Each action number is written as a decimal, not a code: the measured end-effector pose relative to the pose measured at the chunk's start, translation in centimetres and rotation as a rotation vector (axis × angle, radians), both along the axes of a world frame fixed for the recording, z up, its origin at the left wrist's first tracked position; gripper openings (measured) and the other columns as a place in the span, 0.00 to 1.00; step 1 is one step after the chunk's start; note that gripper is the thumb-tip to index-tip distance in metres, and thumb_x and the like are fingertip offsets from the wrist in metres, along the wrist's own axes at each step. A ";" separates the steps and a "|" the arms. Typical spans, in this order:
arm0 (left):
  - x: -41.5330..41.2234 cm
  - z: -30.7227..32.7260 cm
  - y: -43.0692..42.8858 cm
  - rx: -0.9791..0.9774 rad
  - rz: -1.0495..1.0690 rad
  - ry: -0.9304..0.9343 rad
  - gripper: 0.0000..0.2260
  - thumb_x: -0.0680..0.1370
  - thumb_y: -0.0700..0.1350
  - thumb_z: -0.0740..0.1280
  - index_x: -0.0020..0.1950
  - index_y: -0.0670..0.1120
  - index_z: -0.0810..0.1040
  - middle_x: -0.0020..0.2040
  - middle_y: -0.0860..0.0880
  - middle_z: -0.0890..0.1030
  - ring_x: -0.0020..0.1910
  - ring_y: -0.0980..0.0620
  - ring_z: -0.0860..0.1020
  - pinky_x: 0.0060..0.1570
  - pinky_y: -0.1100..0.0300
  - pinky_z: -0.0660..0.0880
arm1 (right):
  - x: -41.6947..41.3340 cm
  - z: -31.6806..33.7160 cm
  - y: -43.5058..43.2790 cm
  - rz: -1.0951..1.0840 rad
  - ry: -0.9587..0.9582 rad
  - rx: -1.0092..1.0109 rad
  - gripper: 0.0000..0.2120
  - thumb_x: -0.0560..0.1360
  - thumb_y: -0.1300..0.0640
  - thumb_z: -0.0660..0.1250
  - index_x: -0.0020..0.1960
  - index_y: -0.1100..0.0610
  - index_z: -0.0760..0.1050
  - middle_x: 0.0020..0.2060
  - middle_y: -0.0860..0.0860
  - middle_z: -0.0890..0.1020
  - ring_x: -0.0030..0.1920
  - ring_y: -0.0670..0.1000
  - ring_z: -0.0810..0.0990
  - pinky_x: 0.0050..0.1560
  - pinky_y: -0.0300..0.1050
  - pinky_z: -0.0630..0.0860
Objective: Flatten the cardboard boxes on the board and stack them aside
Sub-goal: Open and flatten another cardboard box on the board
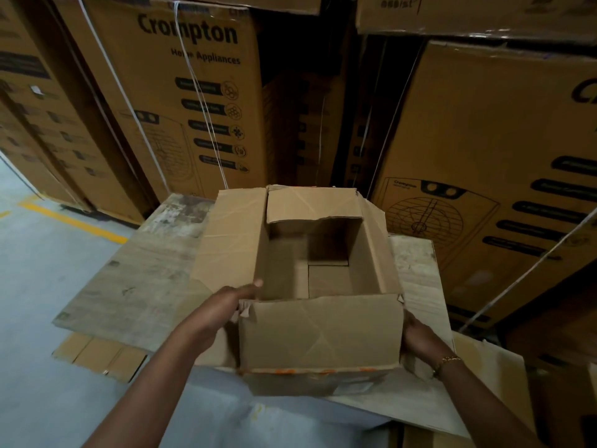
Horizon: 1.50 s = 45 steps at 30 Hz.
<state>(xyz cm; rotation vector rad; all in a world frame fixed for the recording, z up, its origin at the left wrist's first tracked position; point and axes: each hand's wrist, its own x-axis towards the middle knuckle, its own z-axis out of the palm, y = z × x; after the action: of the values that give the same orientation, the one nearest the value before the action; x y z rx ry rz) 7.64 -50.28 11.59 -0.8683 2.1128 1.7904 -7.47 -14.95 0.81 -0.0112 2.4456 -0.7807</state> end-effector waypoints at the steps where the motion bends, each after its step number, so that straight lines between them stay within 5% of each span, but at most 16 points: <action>1: 0.9 0.0 -0.1 0.014 -0.091 0.038 0.28 0.64 0.68 0.72 0.53 0.49 0.86 0.58 0.52 0.83 0.64 0.49 0.75 0.60 0.54 0.66 | 0.1 0.4 0.0 0.001 0.019 -0.016 0.18 0.82 0.41 0.53 0.65 0.48 0.71 0.63 0.56 0.79 0.58 0.57 0.79 0.62 0.56 0.74; 3: 2.6 -0.7 -0.5 -0.063 -0.361 0.083 0.32 0.57 0.67 0.75 0.57 0.55 0.84 0.66 0.53 0.78 0.70 0.48 0.70 0.67 0.52 0.67 | 0.9 1.6 0.0 0.012 0.043 -0.077 0.22 0.76 0.34 0.61 0.57 0.51 0.73 0.57 0.55 0.81 0.54 0.56 0.80 0.56 0.55 0.77; 5: 3.8 -2.2 -0.9 -0.313 -0.579 0.028 0.44 0.58 0.71 0.75 0.72 0.65 0.68 0.80 0.53 0.53 0.80 0.50 0.48 0.77 0.50 0.55 | 1.9 2.9 0.2 0.072 0.060 -0.046 0.41 0.69 0.22 0.58 0.65 0.54 0.71 0.63 0.54 0.78 0.61 0.55 0.77 0.51 0.48 0.76; 8: 4.3 -3.3 0.2 -0.586 -0.634 -0.130 0.67 0.54 0.77 0.73 0.81 0.57 0.39 0.78 0.52 0.29 0.77 0.49 0.29 0.77 0.47 0.40 | 3.8 4.4 0.4 0.205 0.086 0.027 0.52 0.67 0.20 0.56 0.81 0.47 0.46 0.80 0.48 0.49 0.79 0.52 0.54 0.73 0.50 0.61; 12: 3.6 -4.2 3.0 -0.796 -0.678 -0.215 0.73 0.50 0.77 0.74 0.78 0.55 0.29 0.74 0.46 0.22 0.73 0.40 0.24 0.74 0.41 0.35 | 5.8 6.0 0.2 0.473 0.094 0.125 0.66 0.54 0.17 0.64 0.79 0.41 0.34 0.78 0.46 0.35 0.79 0.54 0.39 0.77 0.58 0.53; 16: 3.2 -4.8 4.3 -0.883 -0.621 -0.266 0.76 0.47 0.74 0.75 0.78 0.53 0.29 0.75 0.43 0.23 0.75 0.36 0.29 0.76 0.39 0.43 | 6.3 5.6 -0.6 0.562 0.135 0.243 0.73 0.50 0.20 0.70 0.77 0.43 0.27 0.77 0.50 0.30 0.79 0.59 0.40 0.76 0.58 0.59; 20: 2.6 -5.4 4.2 -0.854 -0.575 -0.229 0.71 0.54 0.66 0.80 0.79 0.53 0.31 0.75 0.43 0.24 0.77 0.37 0.33 0.75 0.41 0.57 | 5.7 5.1 -1.4 0.504 0.136 0.220 0.78 0.48 0.24 0.74 0.76 0.47 0.24 0.78 0.51 0.33 0.79 0.57 0.49 0.74 0.54 0.64; 25: 3.6 -7.0 4.8 -0.829 -0.440 -0.127 0.60 0.59 0.59 0.79 0.81 0.55 0.44 0.80 0.44 0.38 0.77 0.39 0.55 0.67 0.51 0.71 | 5.6 4.2 -1.5 0.448 0.099 0.067 0.77 0.47 0.26 0.76 0.70 0.41 0.19 0.78 0.50 0.49 0.70 0.53 0.69 0.64 0.45 0.73; 29: 4.9 -7.5 3.8 -0.745 -0.458 -0.111 0.64 0.57 0.69 0.76 0.77 0.63 0.33 0.80 0.47 0.43 0.76 0.41 0.57 0.67 0.47 0.71 | 5.1 4.4 -1.7 0.509 0.083 0.191 0.76 0.50 0.29 0.76 0.72 0.43 0.19 0.77 0.52 0.52 0.61 0.53 0.76 0.56 0.45 0.78; 33: 3.0 -6.6 2.0 -0.538 -0.397 -0.183 0.63 0.58 0.82 0.65 0.75 0.61 0.25 0.81 0.45 0.37 0.80 0.38 0.43 0.75 0.40 0.54 | 4.1 5.6 -1.9 0.621 -0.015 0.328 0.79 0.47 0.22 0.73 0.70 0.45 0.16 0.79 0.57 0.41 0.72 0.57 0.69 0.64 0.49 0.74; 38: -5.9 -7.5 -1.2 -0.914 -0.264 -0.145 0.50 0.73 0.74 0.58 0.80 0.51 0.32 0.81 0.43 0.38 0.80 0.38 0.41 0.75 0.36 0.51 | 1.1 8.3 -3.2 0.621 -0.029 0.477 0.59 0.62 0.20 0.62 0.78 0.41 0.32 0.78 0.54 0.57 0.71 0.55 0.70 0.65 0.48 0.71; 41: -12.1 -7.3 -3.1 -0.916 -0.234 -0.170 0.47 0.76 0.67 0.63 0.81 0.49 0.37 0.81 0.40 0.44 0.78 0.34 0.50 0.71 0.35 0.60 | -1.9 9.5 -6.9 0.603 0.248 0.639 0.43 0.72 0.27 0.58 0.80 0.46 0.50 0.79 0.53 0.55 0.75 0.56 0.61 0.68 0.53 0.66; 43: -14.0 -7.6 -3.4 -0.924 -0.173 -0.127 0.45 0.77 0.59 0.67 0.81 0.48 0.40 0.79 0.39 0.55 0.71 0.36 0.67 0.61 0.42 0.73 | -4.1 8.7 -10.6 0.518 0.453 0.480 0.38 0.74 0.31 0.58 0.78 0.48 0.57 0.77 0.51 0.59 0.74 0.55 0.63 0.66 0.51 0.67; 45: -14.2 -8.1 -3.4 -0.949 -0.148 -0.089 0.43 0.76 0.53 0.69 0.81 0.46 0.43 0.74 0.41 0.65 0.58 0.40 0.78 0.49 0.49 0.75 | -6.6 6.5 -14.5 0.435 0.346 0.184 0.38 0.75 0.33 0.62 0.78 0.48 0.57 0.77 0.49 0.60 0.74 0.53 0.63 0.68 0.47 0.66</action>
<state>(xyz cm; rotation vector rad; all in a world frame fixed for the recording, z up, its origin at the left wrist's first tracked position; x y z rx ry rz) -6.60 -53.73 3.52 -0.8933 2.8590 0.5846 -14.12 -29.44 7.27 -0.6328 2.6829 -0.3818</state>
